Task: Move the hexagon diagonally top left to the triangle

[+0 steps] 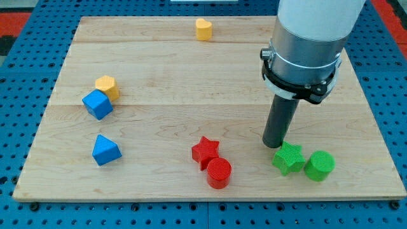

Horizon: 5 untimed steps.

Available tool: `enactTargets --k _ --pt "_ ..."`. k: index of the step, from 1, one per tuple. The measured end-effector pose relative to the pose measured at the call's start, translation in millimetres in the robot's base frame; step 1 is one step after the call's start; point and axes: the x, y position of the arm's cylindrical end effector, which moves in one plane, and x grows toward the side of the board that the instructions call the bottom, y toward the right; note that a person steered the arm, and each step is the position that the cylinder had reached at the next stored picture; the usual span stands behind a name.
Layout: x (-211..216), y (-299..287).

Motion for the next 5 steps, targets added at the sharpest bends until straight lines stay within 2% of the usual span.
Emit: enactTargets --k 3,4,5 --pt "0.0 -5.6" --pt "-19.6 -15.7" --pt "-66.2 -46.0"
